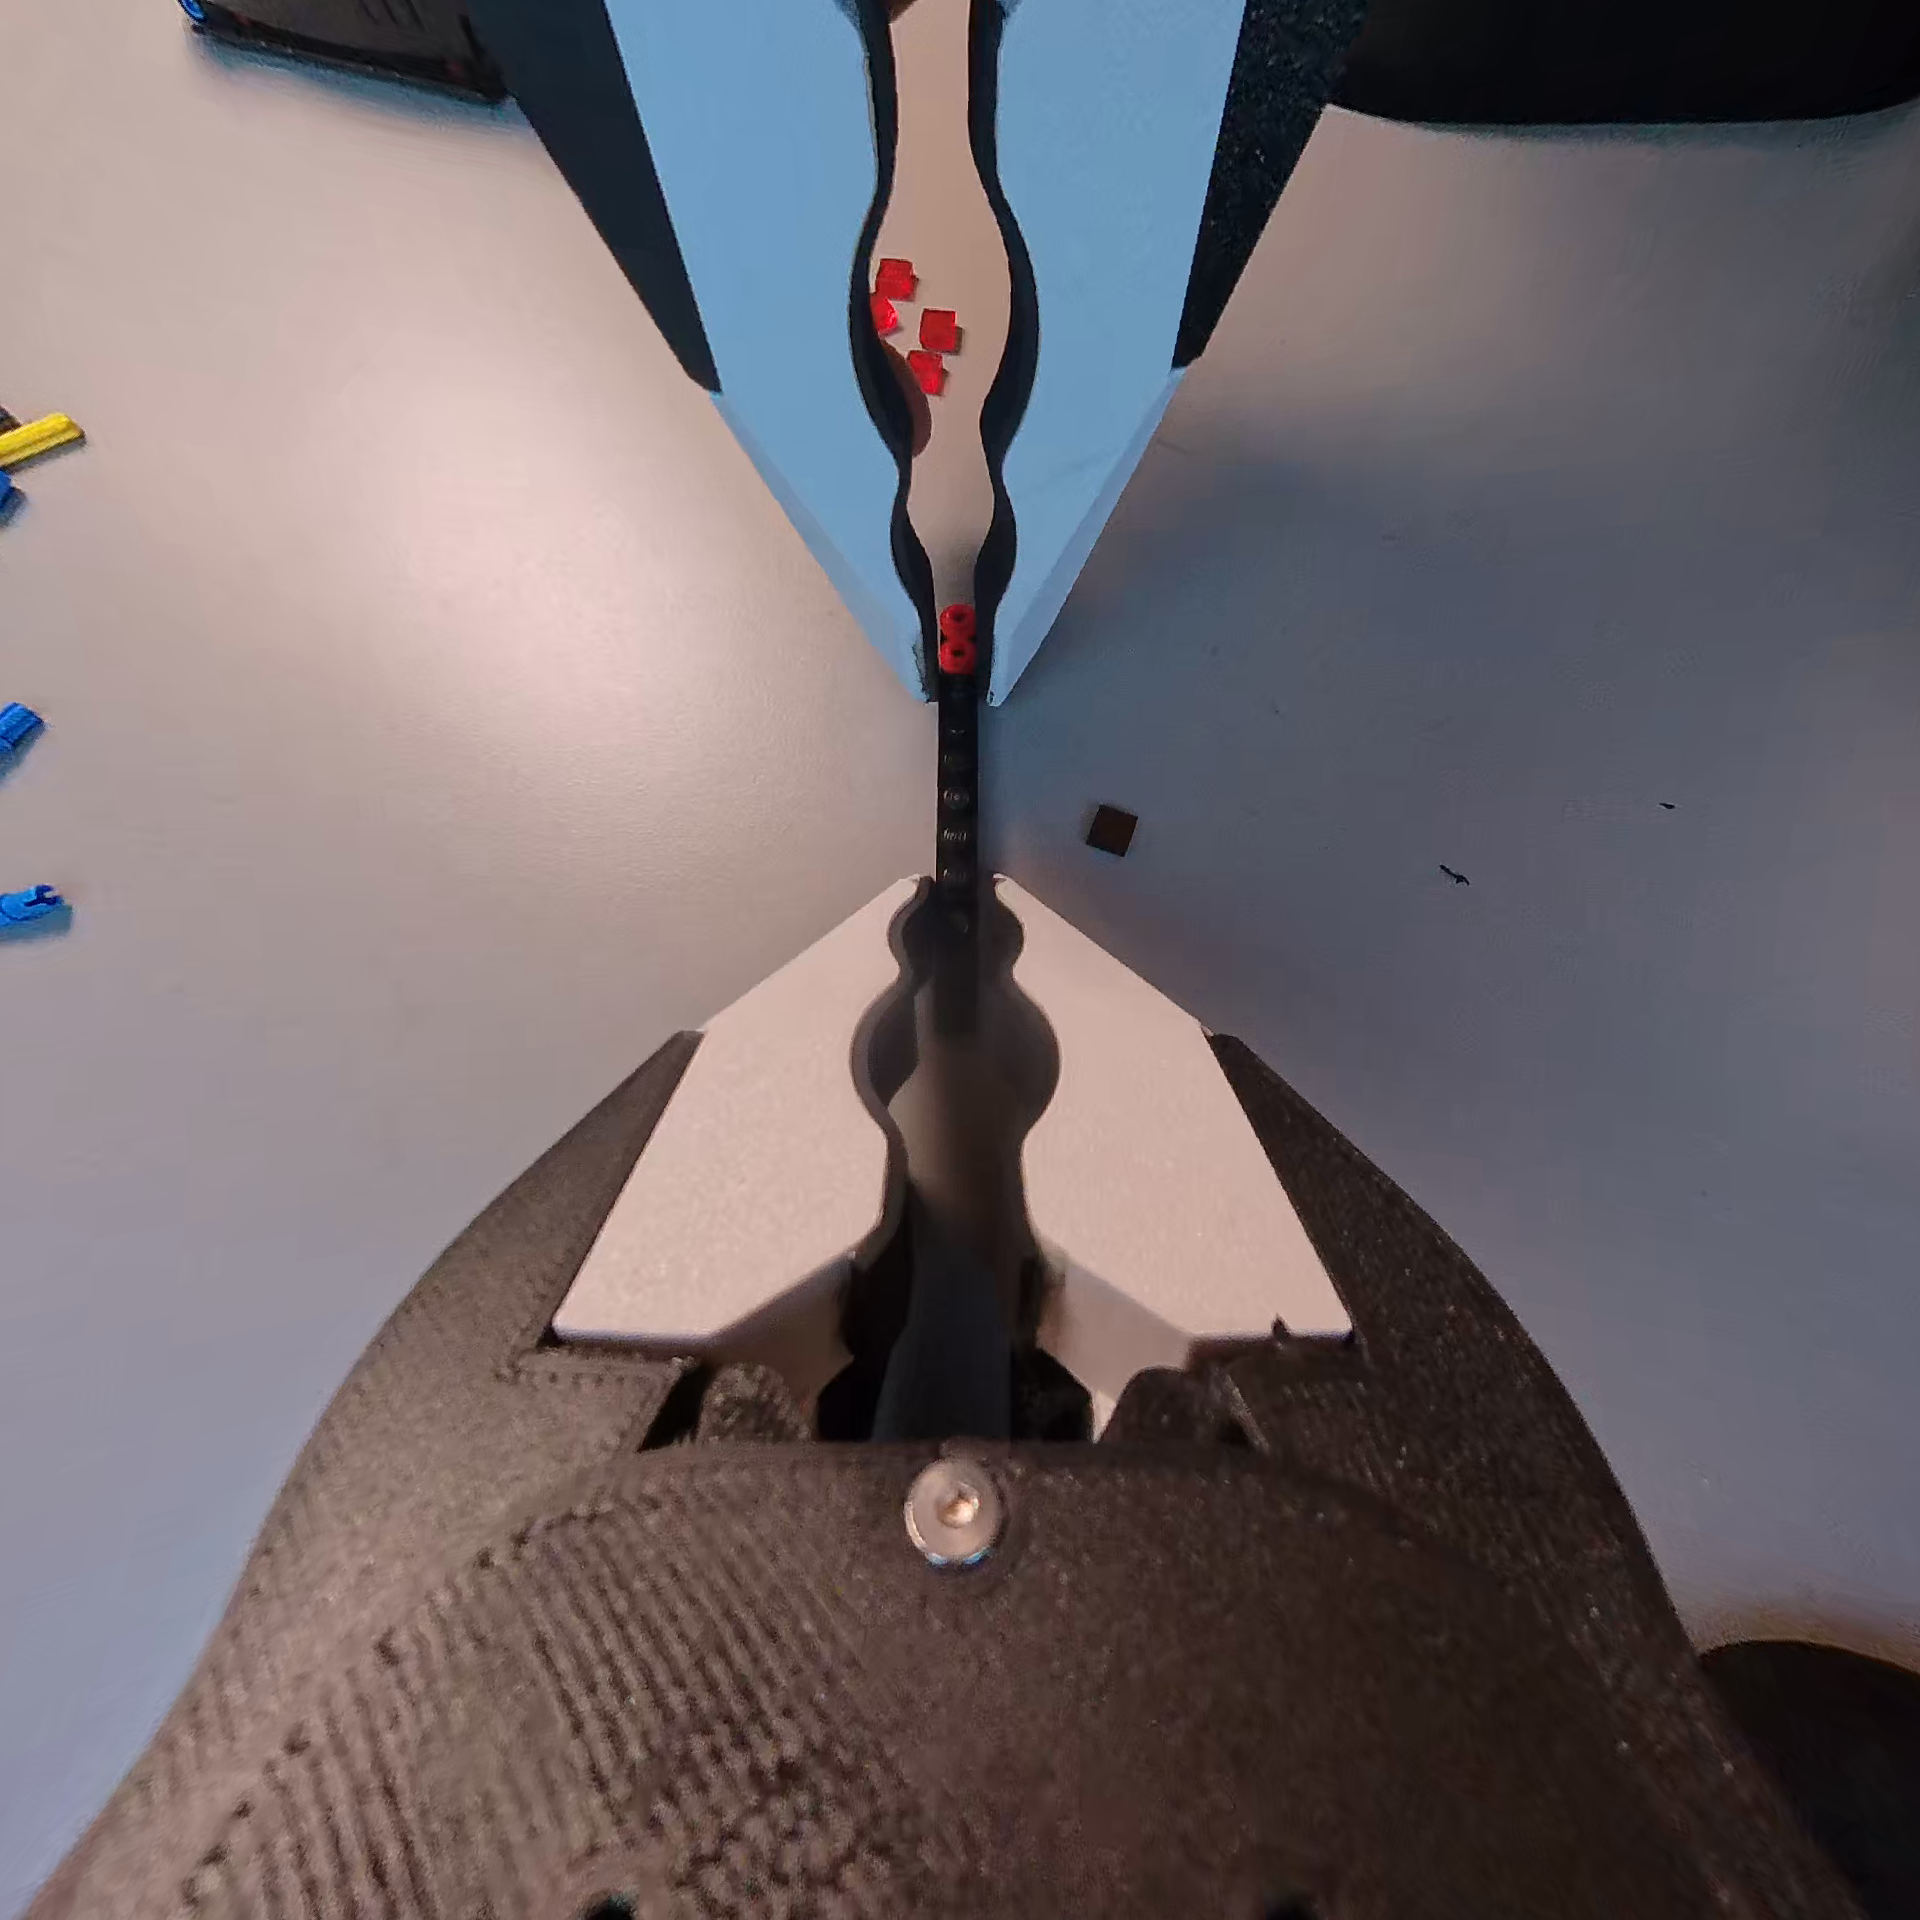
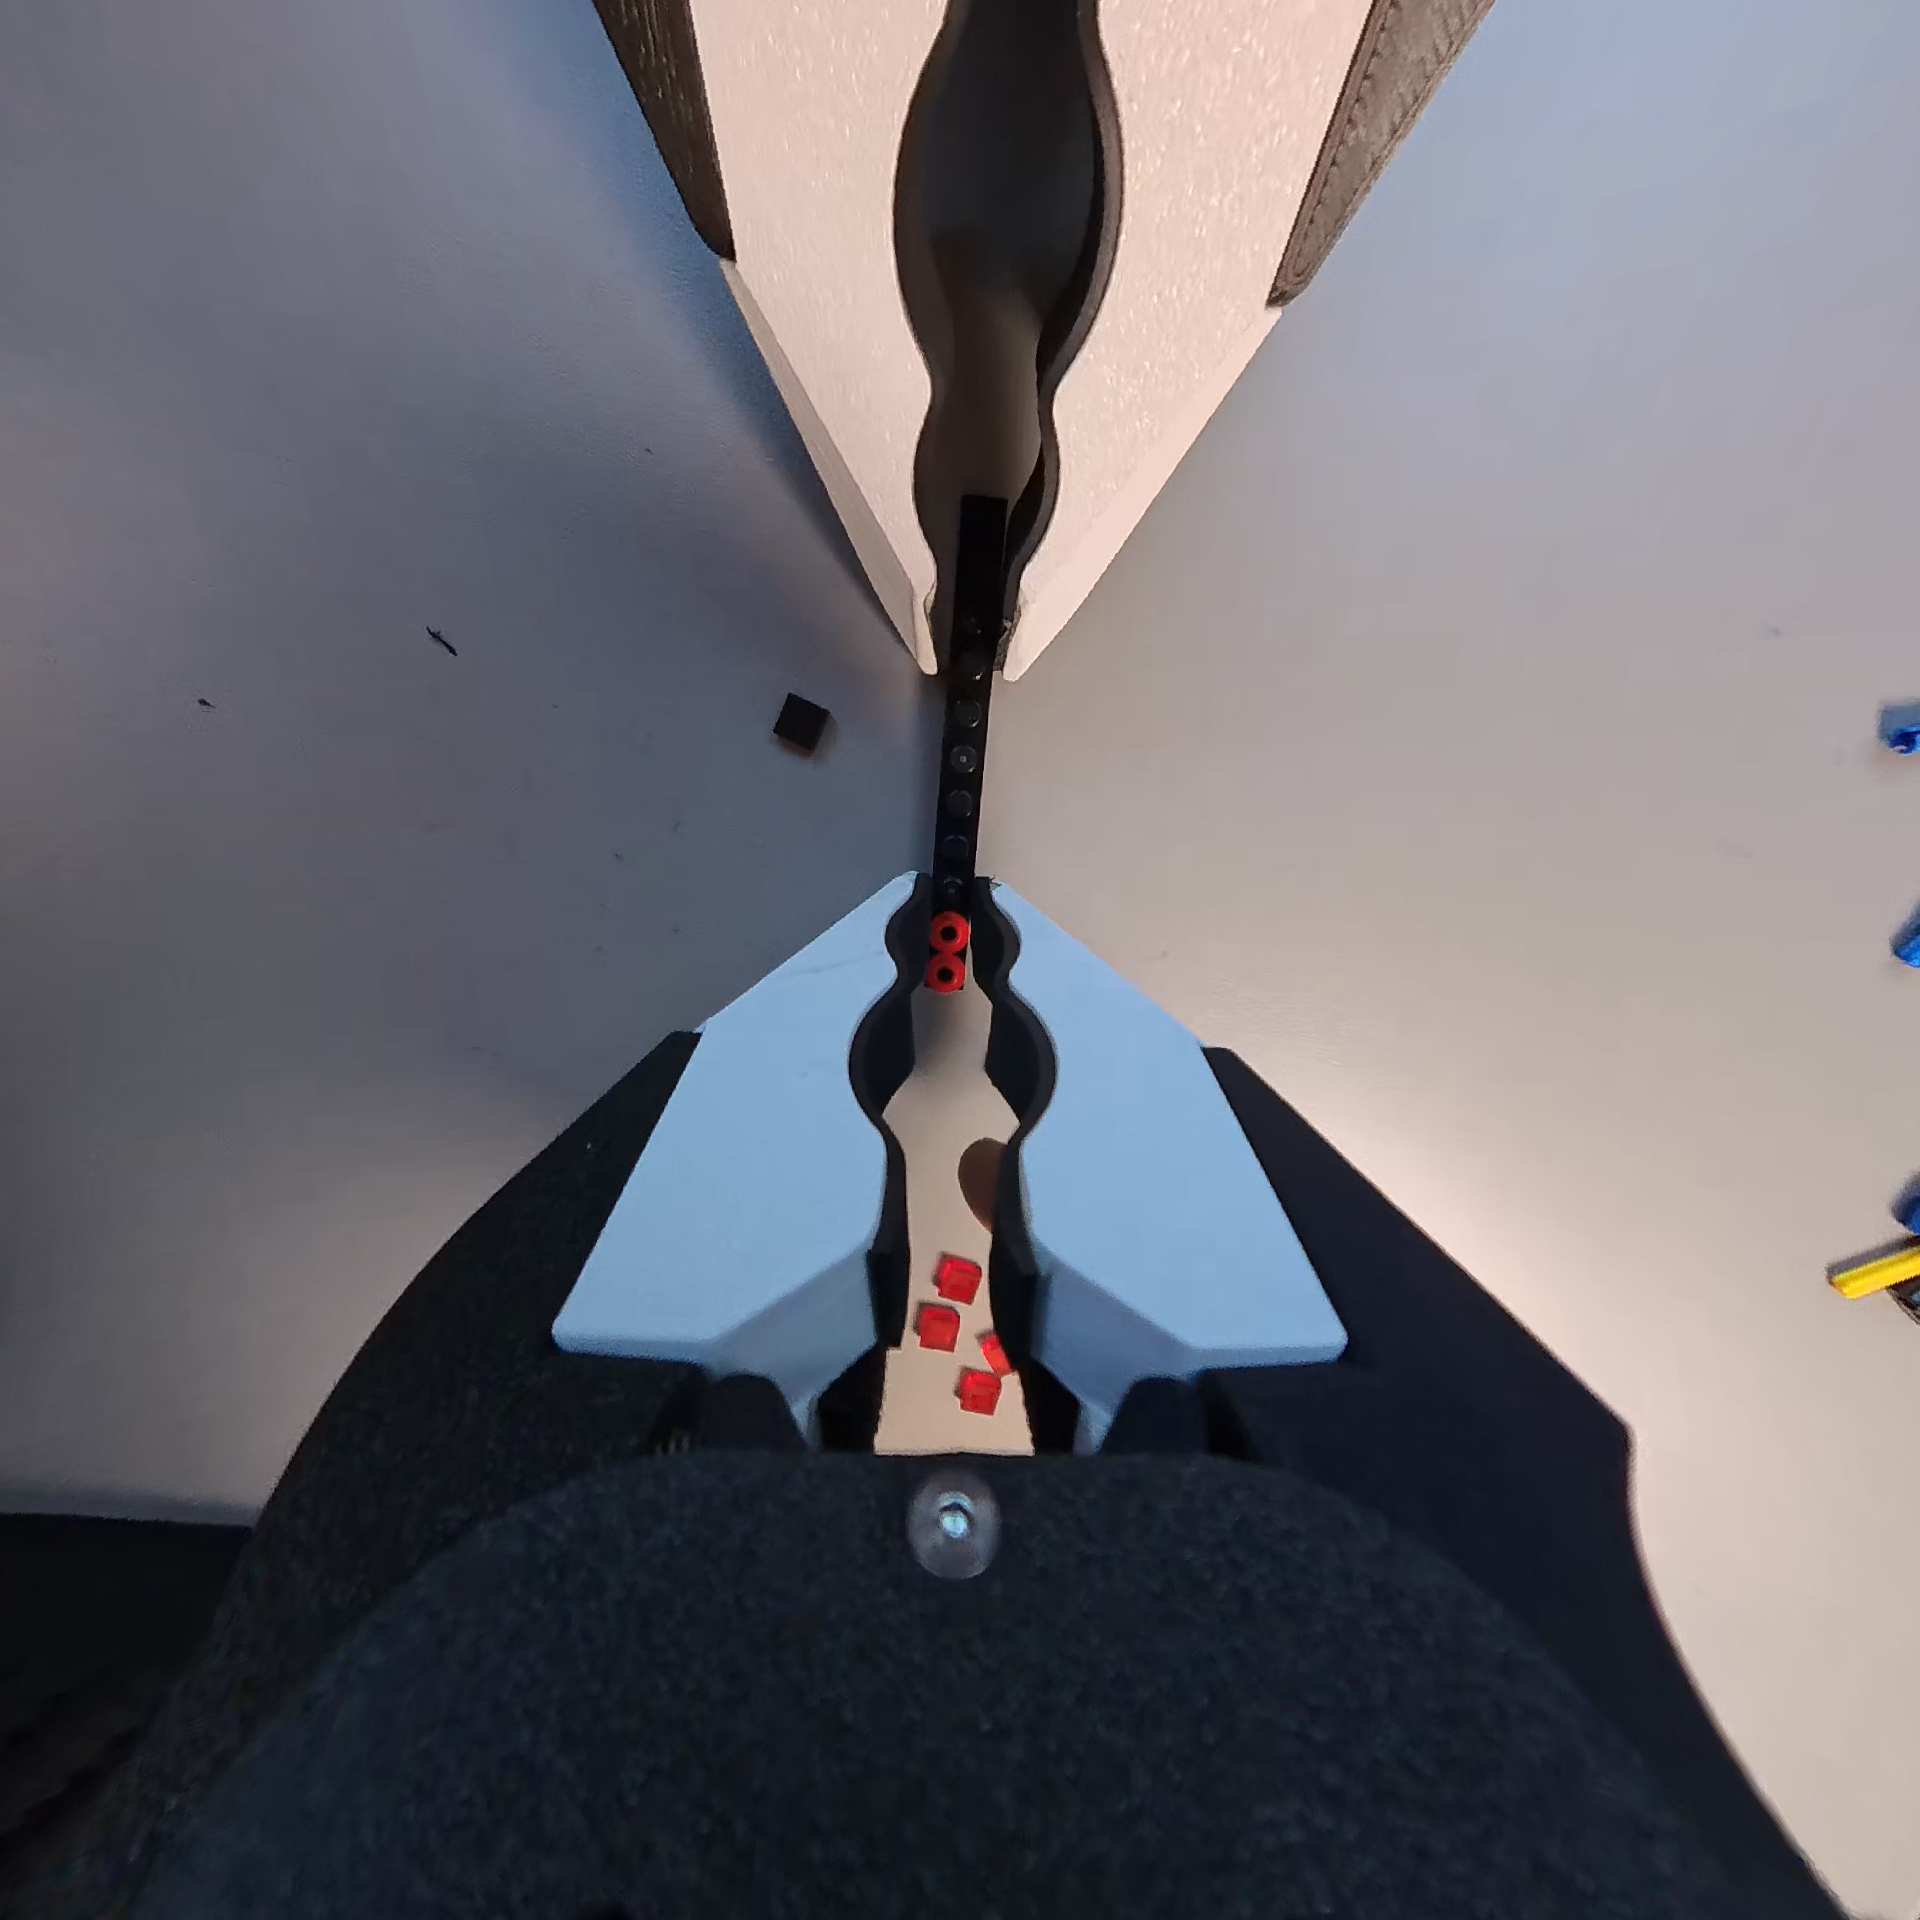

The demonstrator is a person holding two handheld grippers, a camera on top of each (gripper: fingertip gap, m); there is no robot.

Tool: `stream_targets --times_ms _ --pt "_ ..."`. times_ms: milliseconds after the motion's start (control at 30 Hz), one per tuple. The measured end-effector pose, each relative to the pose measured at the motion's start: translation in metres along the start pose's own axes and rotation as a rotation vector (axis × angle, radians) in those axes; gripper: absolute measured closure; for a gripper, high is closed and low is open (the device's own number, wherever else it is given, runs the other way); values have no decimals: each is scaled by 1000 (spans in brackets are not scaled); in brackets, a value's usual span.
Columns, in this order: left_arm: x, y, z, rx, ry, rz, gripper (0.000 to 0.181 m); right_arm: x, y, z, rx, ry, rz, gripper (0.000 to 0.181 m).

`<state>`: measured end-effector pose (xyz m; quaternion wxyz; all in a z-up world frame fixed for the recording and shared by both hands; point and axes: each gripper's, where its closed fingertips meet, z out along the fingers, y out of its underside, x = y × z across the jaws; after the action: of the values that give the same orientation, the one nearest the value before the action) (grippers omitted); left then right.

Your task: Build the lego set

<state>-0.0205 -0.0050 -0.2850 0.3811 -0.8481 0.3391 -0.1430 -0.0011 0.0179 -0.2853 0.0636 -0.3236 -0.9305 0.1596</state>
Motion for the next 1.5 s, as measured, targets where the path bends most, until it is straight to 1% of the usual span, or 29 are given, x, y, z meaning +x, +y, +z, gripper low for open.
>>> stream_targets --times_ms 167,367,500,600,633,700,833,933,1033,1100,1167,1300,1500 --pt "0 0 0 1 -1 -2 175 0 0 1 -4 -11 5 177" --pt "0 0 0 1 -5 0 175 0 0 1 -42 -1 19 177" --pt "1 0 -1 0 -6 2 175 0 -1 1 -10 7 57 177" --pt "1 1 -1 -1 -6 2 175 1 -2 -1 75 26 139 175" --pt "1 1 -1 -1 -7 4 175 2 -3 -4 119 30 168 172" --pt "1 1 -1 0 -8 4 175 7 -6 -15 212 52 231 167" --pt "1 1 -1 2 -5 -1 175 19 -5 -42 422 137 325 164" --pt "0 0 -1 5 -7 -12 175 27 2 -58 552 233 373 161" --pt "-1 0 0 5 -18 -28 175 33 19 -65 608 312 425 163" --pt "-4 0 0 7 -37 -29 175 34 34 -66 600 345 457 165" --pt "-6 0 0 9 -55 -29 175 32 50 -64 561 361 474 168" --pt "-11 -1 0 14 -86 -33 175 19 84 -49 395 323 469 169" --pt "-15 -1 0 21 -107 -38 175 11 108 -45 286 298 451 169"
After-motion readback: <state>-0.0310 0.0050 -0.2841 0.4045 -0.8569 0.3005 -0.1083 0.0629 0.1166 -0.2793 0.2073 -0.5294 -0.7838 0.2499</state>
